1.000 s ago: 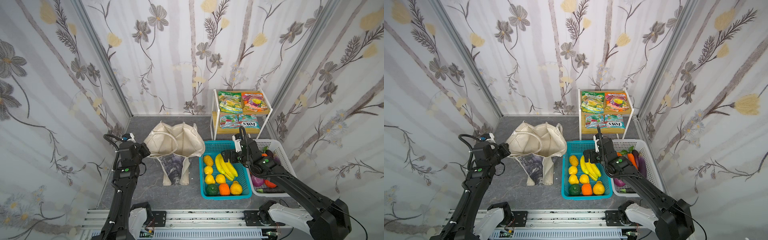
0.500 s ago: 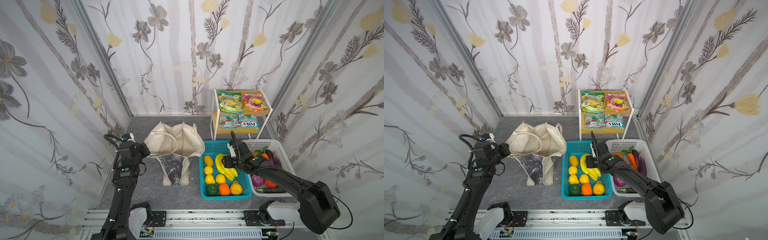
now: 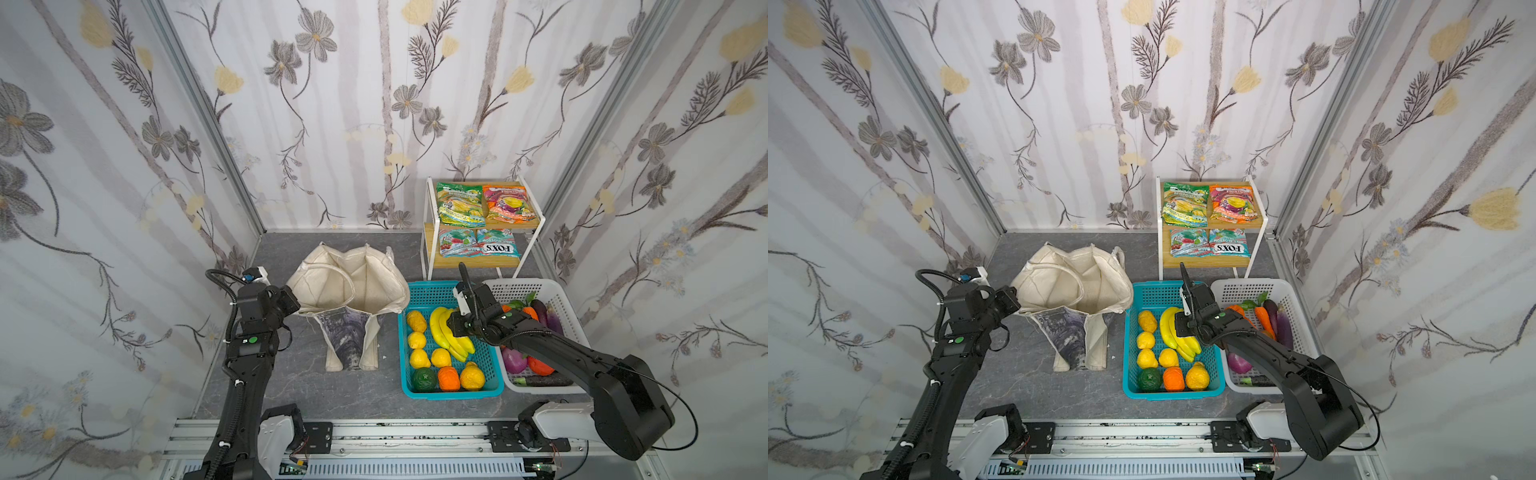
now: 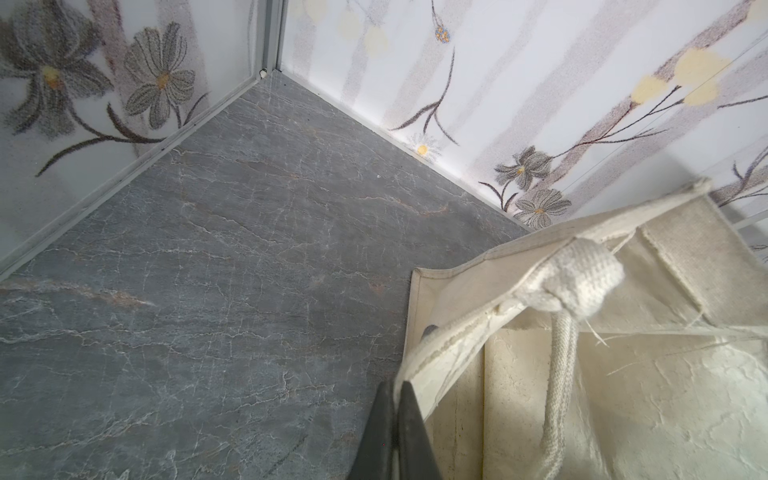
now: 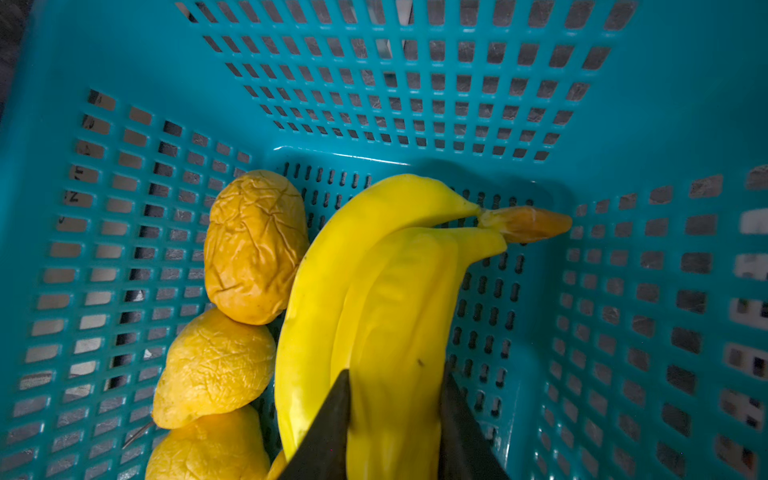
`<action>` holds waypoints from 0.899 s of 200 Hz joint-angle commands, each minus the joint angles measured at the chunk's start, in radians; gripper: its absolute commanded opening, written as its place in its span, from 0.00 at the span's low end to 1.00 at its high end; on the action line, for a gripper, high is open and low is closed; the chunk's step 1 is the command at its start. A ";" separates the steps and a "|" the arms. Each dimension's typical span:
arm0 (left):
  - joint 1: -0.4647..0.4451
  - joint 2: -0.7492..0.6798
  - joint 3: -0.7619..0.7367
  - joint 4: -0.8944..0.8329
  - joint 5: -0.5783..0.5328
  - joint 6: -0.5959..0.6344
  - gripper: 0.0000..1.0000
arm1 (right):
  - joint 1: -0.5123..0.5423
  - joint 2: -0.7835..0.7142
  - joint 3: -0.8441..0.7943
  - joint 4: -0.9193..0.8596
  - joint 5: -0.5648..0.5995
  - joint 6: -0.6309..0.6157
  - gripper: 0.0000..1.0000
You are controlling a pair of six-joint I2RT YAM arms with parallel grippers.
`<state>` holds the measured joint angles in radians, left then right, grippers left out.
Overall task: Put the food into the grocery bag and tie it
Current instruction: 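Move the right gripper over the teal basket and grasp the yellow bananas, then lift the bananas with the right gripper and carry them toward the bag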
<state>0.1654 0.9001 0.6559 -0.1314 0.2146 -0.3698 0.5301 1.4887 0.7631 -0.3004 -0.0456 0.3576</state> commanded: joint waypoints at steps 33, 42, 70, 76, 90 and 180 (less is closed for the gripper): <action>0.002 -0.006 -0.004 0.018 0.007 -0.004 0.00 | 0.001 -0.004 0.002 0.017 0.009 -0.012 0.21; 0.002 -0.006 -0.004 0.018 0.007 -0.004 0.00 | 0.001 -0.012 0.002 0.015 0.021 -0.011 0.21; 0.002 -0.005 -0.005 0.018 0.011 -0.006 0.00 | 0.001 -0.044 0.008 0.009 0.030 -0.004 0.14; 0.003 -0.004 -0.004 0.018 0.011 -0.006 0.00 | 0.001 -0.049 0.010 0.006 0.032 -0.003 0.15; 0.002 -0.003 -0.004 0.018 0.014 -0.006 0.00 | 0.001 -0.059 0.019 -0.006 0.040 -0.003 0.16; 0.002 -0.003 -0.005 0.018 0.017 -0.008 0.00 | 0.002 -0.249 0.063 -0.019 0.016 -0.022 0.15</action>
<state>0.1665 0.8967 0.6544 -0.1310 0.2260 -0.3729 0.5301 1.2831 0.8055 -0.3485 -0.0193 0.3573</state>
